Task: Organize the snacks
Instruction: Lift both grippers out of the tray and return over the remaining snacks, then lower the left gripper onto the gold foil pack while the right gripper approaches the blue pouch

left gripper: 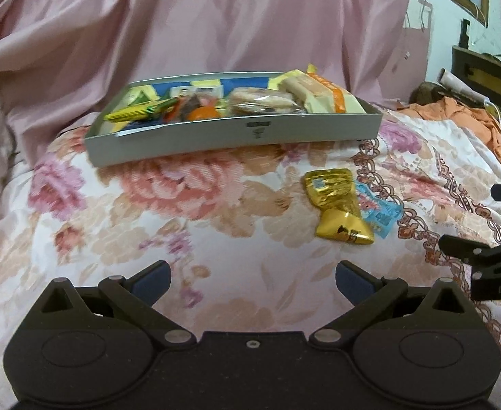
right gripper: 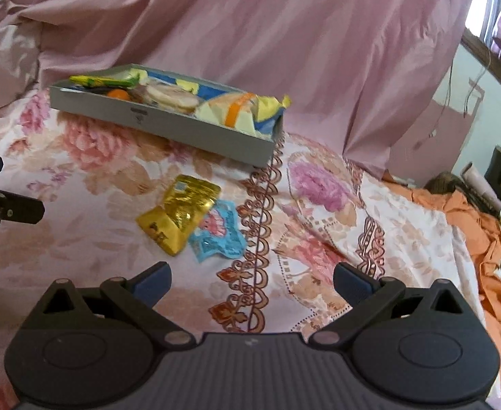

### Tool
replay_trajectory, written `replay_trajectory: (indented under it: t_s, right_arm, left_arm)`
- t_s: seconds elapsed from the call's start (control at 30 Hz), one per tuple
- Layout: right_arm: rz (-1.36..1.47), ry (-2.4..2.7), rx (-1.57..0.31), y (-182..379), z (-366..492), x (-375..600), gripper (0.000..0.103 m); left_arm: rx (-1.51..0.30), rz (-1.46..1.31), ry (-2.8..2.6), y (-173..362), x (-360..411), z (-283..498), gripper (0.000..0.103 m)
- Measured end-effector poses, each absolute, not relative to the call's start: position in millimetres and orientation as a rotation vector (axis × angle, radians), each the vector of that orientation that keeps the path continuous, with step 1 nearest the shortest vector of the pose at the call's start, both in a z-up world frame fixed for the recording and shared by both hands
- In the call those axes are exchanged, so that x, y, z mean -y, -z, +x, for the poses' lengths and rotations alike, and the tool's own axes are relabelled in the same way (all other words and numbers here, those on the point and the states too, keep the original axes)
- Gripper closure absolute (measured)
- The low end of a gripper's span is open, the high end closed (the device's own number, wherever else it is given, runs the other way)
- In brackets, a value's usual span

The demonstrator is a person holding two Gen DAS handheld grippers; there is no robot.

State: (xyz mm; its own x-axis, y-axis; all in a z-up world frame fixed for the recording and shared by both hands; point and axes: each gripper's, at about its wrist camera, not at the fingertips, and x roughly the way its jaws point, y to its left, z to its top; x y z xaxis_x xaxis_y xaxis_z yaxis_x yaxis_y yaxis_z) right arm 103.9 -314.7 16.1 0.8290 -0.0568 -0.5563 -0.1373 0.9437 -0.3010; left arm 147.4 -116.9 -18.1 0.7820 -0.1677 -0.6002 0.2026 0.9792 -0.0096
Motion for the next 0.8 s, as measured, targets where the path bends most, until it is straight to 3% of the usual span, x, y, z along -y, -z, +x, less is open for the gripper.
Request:
replay_trajectory:
  t_s: [0.8]
  right_arm:
    - [-0.45, -0.032, -0.619, 18.2, 146.9, 326.7, 0.0]
  left_arm:
    - [-0.714, 0.152, 0.316, 52.3, 220.2, 253.6, 0.001]
